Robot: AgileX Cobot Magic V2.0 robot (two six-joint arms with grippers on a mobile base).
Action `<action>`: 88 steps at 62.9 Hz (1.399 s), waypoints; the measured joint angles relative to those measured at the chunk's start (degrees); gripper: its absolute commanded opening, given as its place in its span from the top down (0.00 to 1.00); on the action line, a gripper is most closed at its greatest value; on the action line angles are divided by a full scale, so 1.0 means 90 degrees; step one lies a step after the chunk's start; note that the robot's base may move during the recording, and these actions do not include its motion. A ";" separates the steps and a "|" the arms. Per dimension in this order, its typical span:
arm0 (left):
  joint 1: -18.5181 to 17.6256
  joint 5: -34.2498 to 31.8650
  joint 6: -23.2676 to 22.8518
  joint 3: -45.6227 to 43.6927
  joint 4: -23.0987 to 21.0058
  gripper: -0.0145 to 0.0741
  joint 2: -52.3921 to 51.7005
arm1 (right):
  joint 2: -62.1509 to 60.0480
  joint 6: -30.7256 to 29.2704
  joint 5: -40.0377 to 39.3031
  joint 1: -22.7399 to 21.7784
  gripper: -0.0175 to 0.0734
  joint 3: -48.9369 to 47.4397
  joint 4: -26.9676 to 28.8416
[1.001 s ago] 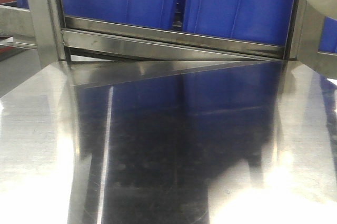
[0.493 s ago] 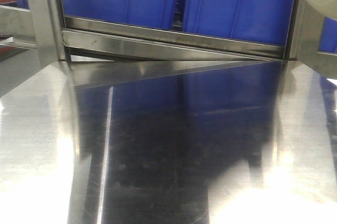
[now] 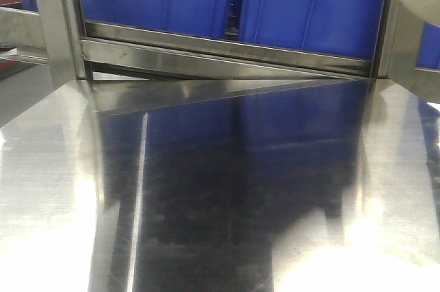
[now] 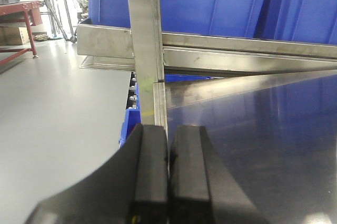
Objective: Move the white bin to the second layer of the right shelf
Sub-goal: 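Hold the lifted bin with the right gripper and back away, then drive the base away from the table carrying the bin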
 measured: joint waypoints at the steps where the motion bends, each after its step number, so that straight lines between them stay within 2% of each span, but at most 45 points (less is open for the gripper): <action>1: 0.0000 0.0000 0.0000 0.0000 0.0000 0.74 0.0000 | 0.0000 0.0000 0.0000 0.0000 0.74 0.0000 0.0000; 88: 0.0000 0.0000 0.0000 0.0000 0.0000 0.74 0.0000 | 0.0000 0.0000 0.0000 0.0000 0.74 0.0000 0.0000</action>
